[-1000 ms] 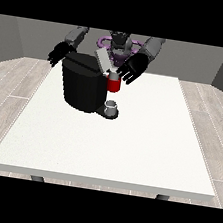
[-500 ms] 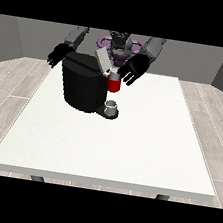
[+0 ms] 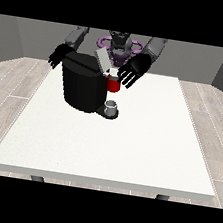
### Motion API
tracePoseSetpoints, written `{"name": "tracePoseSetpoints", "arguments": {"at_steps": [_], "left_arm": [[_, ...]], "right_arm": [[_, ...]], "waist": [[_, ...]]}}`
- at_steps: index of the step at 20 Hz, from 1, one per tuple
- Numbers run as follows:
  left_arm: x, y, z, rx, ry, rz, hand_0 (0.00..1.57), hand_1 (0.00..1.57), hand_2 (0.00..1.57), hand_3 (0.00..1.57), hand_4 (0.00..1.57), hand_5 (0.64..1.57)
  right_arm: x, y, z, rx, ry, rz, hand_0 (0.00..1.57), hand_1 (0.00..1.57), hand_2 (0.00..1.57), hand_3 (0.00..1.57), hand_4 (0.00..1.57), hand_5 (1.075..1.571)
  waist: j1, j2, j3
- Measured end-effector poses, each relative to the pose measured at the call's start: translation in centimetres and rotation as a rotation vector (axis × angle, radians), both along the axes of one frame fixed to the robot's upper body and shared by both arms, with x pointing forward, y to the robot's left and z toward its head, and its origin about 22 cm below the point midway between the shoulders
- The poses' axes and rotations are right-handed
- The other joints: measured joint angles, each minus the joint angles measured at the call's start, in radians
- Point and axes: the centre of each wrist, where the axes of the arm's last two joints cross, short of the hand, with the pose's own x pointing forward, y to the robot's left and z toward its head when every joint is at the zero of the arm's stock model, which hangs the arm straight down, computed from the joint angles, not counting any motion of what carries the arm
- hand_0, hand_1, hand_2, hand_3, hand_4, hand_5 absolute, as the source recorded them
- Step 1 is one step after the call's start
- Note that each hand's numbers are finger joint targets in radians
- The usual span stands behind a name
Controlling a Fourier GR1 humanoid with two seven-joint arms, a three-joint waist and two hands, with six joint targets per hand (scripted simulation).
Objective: Insert the coffee pod into the coffee machine and close the lid
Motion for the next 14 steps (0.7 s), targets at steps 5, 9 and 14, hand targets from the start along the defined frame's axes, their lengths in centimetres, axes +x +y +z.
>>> {"name": "tracePoseSetpoints", "arguments": {"at_steps": [5,9,14], "left_arm": [[0.0,0.0,0.7,0.039,0.006,0.002,0.00,0.00,0.00,0.00,0.00,1.571],[0.0,0.0,0.1,0.050,0.029,-0.010,0.00,0.00,0.00,0.00,0.00,1.571],[-0.1,-0.6,-1.3,0.050,0.056,-0.023,0.00,0.00,0.00,0.00,0.00,1.571]], "right_arm": [[0.5,0.2,0.5,0.004,0.000,-0.011,0.00,0.00,0.00,0.00,0.36,1.571],[0.3,-0.4,-0.3,0.009,0.026,-0.031,0.00,0.00,0.00,0.00,0.39,1.571],[-0.3,-1.5,-2.1,0.008,0.045,-0.058,0.00,0.00,0.00,0.00,0.41,1.571]], "waist": [[0.005,-0.002,0.0003],[0.019,-0.021,-0.0002],[0.044,-0.056,-0.0007]]}}
